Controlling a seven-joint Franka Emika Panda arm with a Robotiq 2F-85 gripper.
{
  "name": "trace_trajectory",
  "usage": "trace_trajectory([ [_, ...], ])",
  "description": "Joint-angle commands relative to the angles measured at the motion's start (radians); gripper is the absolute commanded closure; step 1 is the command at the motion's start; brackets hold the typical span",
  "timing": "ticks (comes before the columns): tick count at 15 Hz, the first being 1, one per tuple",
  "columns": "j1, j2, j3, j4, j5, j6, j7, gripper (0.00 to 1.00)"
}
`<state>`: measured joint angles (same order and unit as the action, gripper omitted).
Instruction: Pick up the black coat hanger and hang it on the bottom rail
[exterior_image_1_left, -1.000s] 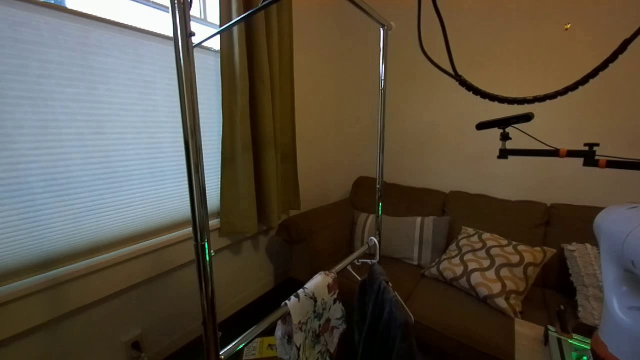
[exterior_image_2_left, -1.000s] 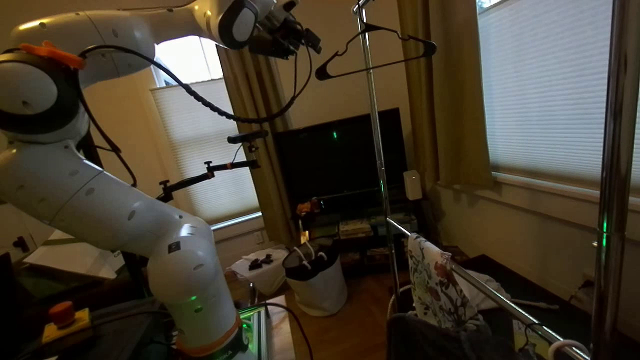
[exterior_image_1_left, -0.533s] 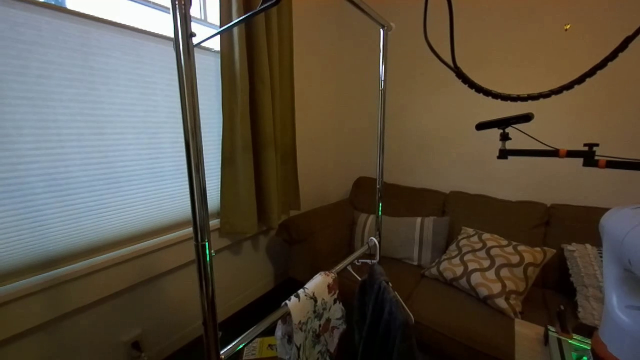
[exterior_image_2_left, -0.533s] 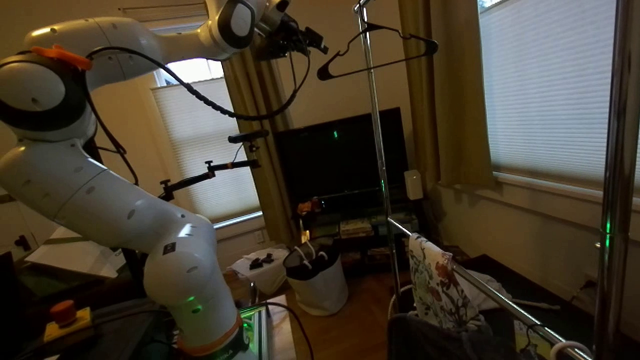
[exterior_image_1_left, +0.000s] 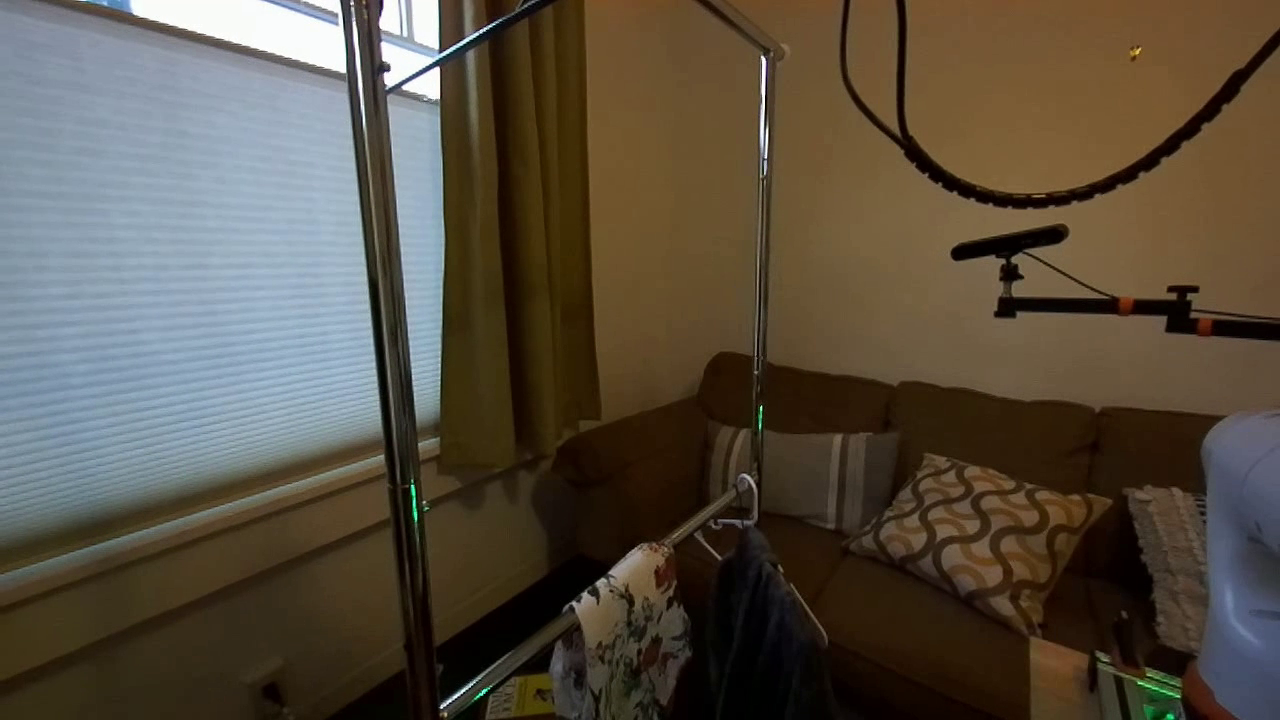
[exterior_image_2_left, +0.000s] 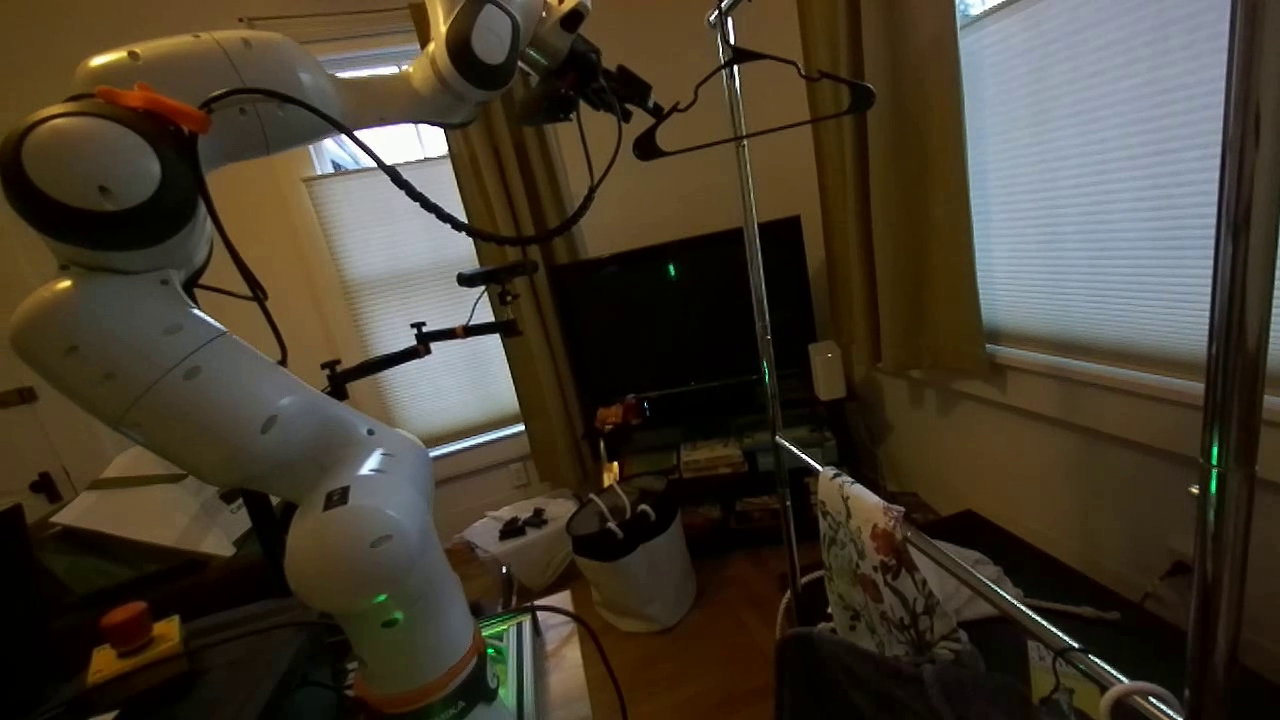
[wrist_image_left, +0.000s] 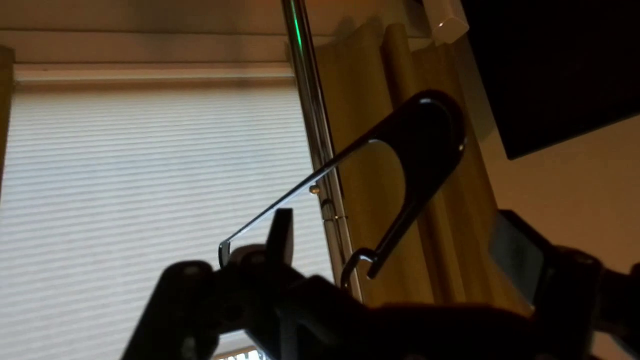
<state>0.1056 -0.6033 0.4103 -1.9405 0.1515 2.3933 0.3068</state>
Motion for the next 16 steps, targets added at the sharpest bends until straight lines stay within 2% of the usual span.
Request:
trace_trajectory([
  [1,-0.054,0.058,0.063,0.081,-0.092,-0.114,0.144,0.00],
  [4,-0.044,0.118,0.077,0.118,-0.096,-0.184,0.213,0.00],
  [5,-0.043,0.132,0.080,0.128,-0.101,-0.195,0.233,0.06],
  [6,-0.045,0.141,0.082,0.134,-0.111,-0.199,0.249,0.28],
  [8,-0.052,0.147,0.089,0.144,-0.147,-0.189,0.286,0.32],
  [12,-0.036,0.143,0.085,0.168,-0.190,-0.194,0.316,0.64],
  [16,-0.037,0.131,0.083,0.182,-0.238,-0.270,0.298,0.95],
])
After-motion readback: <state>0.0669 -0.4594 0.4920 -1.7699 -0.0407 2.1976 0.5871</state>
